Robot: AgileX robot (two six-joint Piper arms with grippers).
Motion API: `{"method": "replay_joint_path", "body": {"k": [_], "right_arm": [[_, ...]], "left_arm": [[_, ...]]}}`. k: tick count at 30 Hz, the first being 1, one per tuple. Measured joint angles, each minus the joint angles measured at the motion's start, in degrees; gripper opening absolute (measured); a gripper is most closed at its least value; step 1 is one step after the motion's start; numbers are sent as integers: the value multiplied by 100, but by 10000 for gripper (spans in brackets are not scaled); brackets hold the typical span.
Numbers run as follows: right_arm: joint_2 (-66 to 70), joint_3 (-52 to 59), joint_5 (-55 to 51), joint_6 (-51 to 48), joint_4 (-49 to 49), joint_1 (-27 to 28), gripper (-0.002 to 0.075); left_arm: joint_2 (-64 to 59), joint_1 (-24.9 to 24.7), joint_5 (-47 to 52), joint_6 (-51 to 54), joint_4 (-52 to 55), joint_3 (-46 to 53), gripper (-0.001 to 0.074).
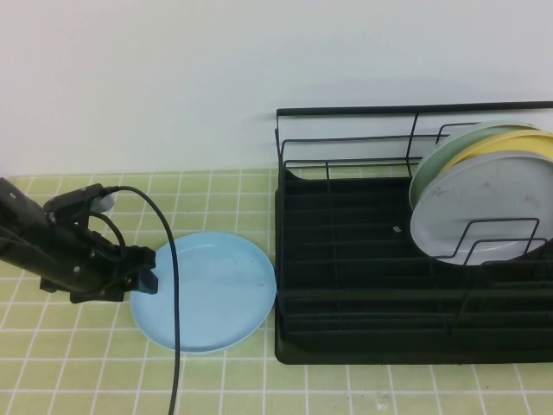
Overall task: Place plate on rack
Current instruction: 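Reach toward the blue plate on the table and position the gripper at its edge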
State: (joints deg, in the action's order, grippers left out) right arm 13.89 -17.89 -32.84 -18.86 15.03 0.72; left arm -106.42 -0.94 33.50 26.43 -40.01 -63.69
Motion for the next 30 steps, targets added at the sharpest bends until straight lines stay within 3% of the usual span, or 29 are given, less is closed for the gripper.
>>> {"method": "replay_joint_path", "body": {"k": [12,30], "right_arm": [[0,0,41,-75,0,0,-1],[0,0,51,-94,0,0,-1]], "left_arm": [[0,-12,14,219,-246,0,261],[-4,-12,24,311,-134,0,253]]}}
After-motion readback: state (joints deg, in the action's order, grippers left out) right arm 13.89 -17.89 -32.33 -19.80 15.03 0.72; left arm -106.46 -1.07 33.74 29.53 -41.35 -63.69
